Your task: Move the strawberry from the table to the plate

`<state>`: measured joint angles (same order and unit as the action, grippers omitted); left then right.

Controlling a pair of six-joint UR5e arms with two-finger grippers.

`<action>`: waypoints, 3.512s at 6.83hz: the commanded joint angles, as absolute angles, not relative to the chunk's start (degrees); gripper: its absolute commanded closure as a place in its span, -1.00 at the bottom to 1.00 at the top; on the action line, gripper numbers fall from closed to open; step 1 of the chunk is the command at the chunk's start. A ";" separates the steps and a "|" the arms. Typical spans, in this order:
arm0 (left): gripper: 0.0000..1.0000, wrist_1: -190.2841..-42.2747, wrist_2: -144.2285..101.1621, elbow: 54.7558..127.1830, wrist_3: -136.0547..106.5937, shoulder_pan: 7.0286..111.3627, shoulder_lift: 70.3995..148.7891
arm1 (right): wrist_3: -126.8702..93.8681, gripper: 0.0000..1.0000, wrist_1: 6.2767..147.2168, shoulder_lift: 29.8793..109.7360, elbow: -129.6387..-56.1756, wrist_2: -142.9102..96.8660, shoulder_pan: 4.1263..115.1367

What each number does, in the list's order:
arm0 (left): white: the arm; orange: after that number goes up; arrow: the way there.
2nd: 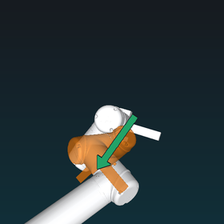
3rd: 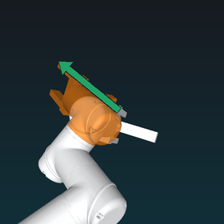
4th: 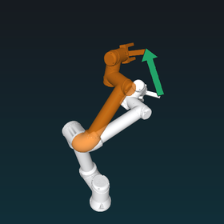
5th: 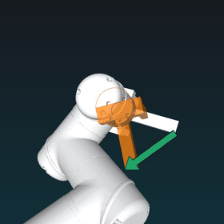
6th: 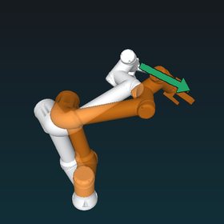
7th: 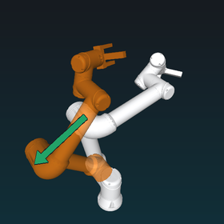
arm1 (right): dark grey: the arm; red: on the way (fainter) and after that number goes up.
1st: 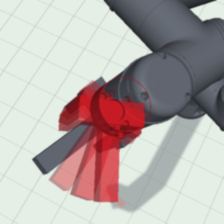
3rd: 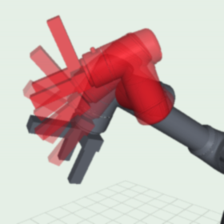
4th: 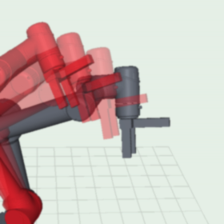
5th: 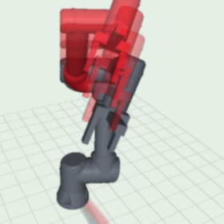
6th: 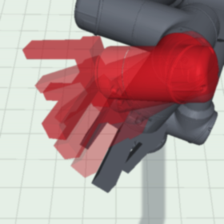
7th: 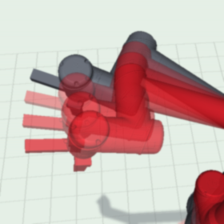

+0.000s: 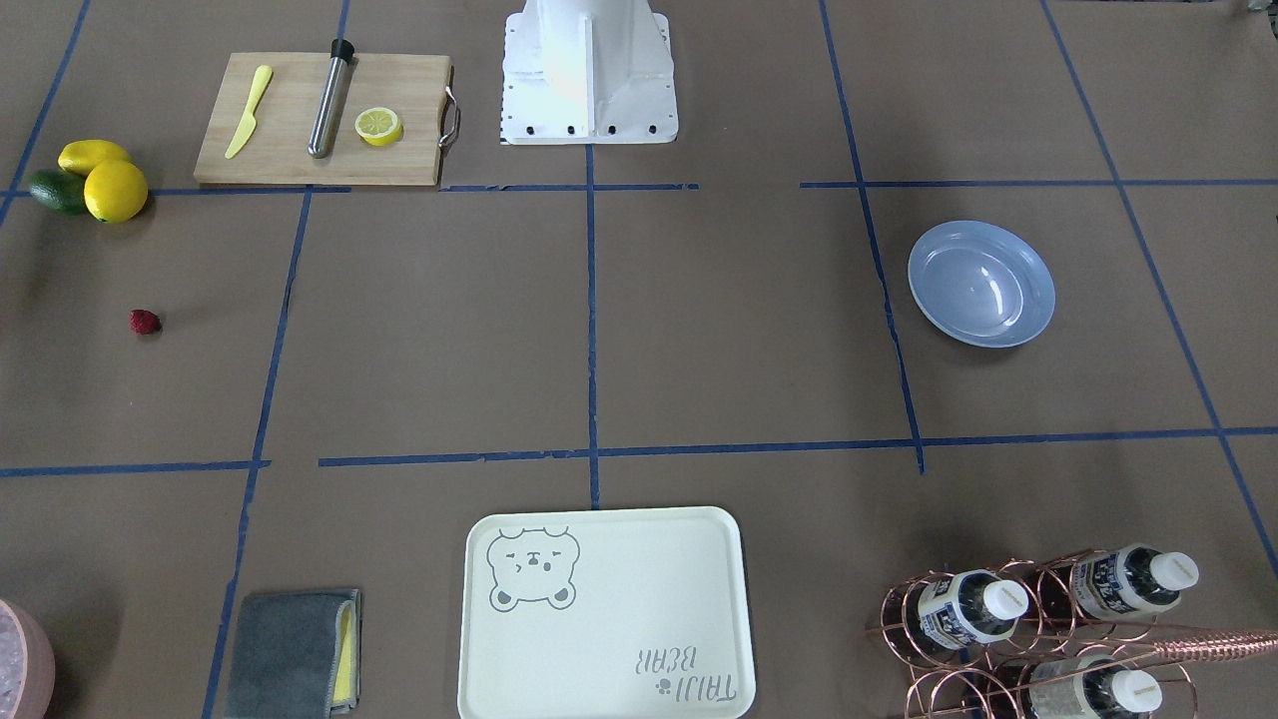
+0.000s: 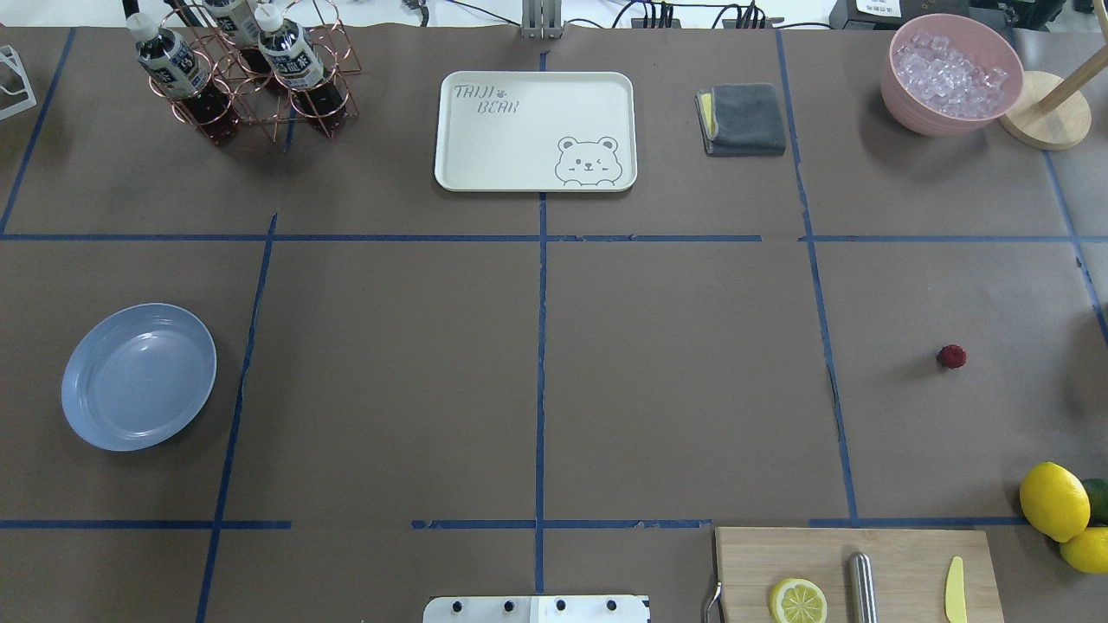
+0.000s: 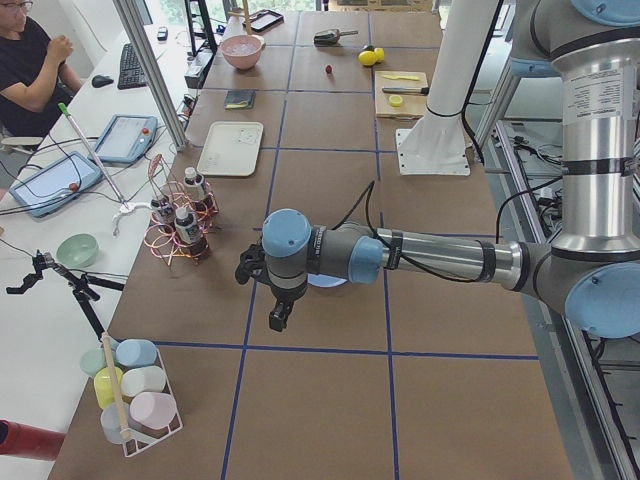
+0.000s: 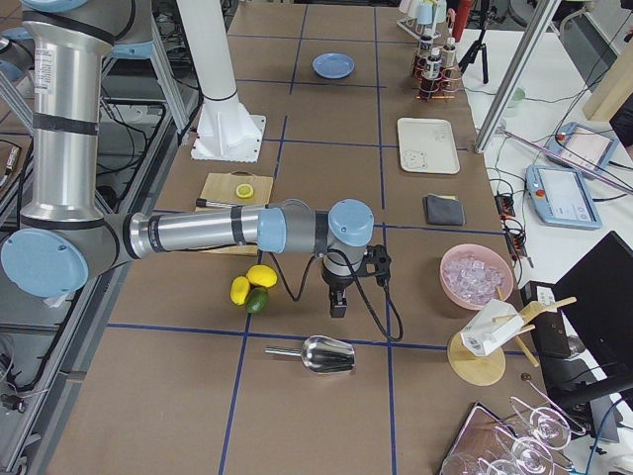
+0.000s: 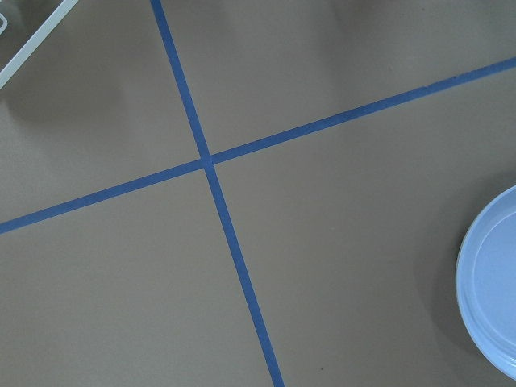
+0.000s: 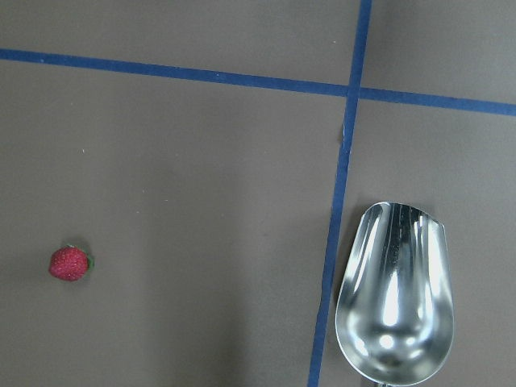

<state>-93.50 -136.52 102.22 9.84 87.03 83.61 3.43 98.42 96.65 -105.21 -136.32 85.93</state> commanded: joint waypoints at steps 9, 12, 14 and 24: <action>-1.00 -123.34 -138.25 89.75 -15.91 65.08 83.85 | 3.60 -1.00 94.22 96.50 -107.05 -137.72 80.25; -0.93 -126.65 -136.41 88.43 -25.56 57.93 85.86 | 3.60 -1.00 94.22 96.68 -106.79 -137.55 79.98; -0.68 -126.83 -136.32 85.97 -28.65 57.22 88.06 | 3.60 -1.00 94.22 96.94 -106.79 -137.55 79.98; 1.00 -134.26 -136.41 98.00 -70.82 48.65 96.56 | 3.60 -1.00 94.04 97.21 -107.05 -138.34 79.98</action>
<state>-130.51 -136.89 97.53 -59.64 53.06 93.11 3.43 94.17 97.27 -106.94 -138.32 79.98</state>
